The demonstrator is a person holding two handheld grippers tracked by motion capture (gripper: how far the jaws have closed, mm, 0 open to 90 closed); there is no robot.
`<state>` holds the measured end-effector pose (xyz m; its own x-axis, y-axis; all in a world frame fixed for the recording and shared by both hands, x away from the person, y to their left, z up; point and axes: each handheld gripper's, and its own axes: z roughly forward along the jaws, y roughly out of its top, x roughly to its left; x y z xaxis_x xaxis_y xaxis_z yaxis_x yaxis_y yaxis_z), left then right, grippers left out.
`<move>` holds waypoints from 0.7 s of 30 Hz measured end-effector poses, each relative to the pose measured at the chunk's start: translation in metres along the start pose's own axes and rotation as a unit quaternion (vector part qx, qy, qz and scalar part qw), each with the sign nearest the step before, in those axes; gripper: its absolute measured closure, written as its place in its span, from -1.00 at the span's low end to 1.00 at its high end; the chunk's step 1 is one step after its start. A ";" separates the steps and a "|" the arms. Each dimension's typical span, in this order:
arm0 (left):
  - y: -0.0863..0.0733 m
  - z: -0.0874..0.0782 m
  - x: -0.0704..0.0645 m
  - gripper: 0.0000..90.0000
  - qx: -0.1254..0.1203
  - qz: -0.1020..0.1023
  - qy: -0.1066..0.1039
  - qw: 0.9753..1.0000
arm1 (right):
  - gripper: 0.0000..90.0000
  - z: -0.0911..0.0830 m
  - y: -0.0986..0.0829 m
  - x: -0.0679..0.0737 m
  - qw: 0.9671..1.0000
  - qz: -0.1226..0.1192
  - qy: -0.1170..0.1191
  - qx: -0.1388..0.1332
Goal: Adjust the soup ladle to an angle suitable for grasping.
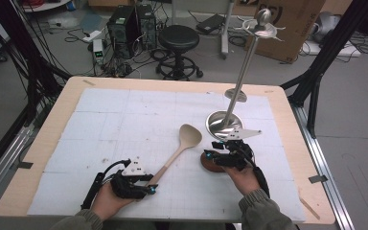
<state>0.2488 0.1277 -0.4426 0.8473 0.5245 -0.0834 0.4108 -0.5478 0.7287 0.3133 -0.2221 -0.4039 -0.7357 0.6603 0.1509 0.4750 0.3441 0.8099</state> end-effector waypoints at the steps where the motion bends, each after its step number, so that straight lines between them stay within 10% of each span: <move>1: -0.001 -0.002 0.002 0.36 0.000 -0.004 0.003 1.000 | 0.11 0.000 0.000 0.001 1.000 0.000 0.000 -0.001; 21: -0.013 -0.030 0.041 0.53 -0.026 -0.045 0.020 0.998 | -0.07 -0.013 -0.008 -0.007 0.999 -0.015 0.027 -0.011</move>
<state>0.2679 0.1755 -0.4352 0.7931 0.5966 -0.1226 0.4655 -0.4640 0.7537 0.3083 -0.2376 -0.4037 -0.7746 0.6129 0.1561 0.4420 0.3481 0.8267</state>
